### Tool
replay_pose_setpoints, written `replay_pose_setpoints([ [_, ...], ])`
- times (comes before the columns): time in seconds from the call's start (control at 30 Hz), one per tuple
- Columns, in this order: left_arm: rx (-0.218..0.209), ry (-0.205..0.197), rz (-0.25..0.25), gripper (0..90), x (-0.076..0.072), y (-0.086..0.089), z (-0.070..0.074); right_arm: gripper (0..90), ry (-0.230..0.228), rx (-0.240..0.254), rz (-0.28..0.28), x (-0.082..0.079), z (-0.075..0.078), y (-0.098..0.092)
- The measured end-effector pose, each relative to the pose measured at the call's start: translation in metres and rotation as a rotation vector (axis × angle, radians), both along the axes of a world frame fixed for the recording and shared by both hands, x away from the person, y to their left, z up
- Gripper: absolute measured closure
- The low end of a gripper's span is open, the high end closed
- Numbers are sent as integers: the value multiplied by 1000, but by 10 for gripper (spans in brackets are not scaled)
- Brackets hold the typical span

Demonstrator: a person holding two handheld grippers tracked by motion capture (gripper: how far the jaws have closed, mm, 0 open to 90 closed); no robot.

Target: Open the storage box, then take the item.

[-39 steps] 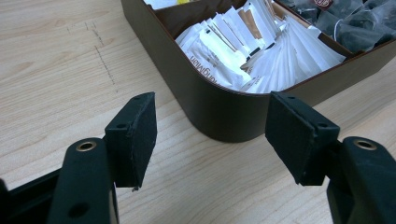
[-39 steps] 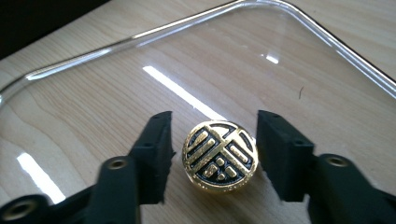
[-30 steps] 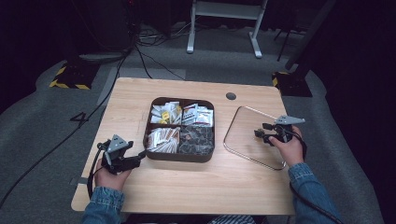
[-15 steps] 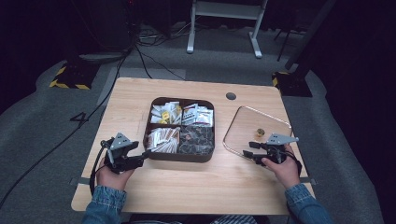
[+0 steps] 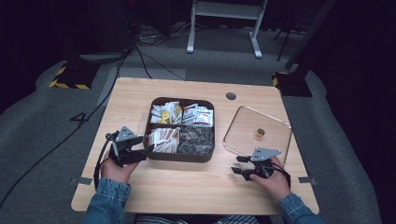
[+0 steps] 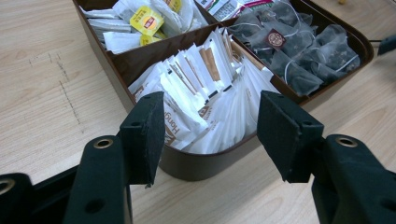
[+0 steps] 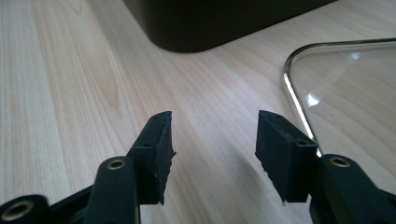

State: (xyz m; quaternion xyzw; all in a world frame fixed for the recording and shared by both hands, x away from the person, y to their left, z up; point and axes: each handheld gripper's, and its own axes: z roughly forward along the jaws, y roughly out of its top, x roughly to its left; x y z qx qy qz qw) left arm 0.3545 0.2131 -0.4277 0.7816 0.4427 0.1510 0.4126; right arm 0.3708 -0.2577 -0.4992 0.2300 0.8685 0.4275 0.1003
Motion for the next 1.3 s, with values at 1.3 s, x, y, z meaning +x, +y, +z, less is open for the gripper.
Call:
replay_pose_setpoints([
  [1.3, 158, 144, 73, 626, 54, -28, -14, 429, 5, -49, 5, -3, -5, 5],
])
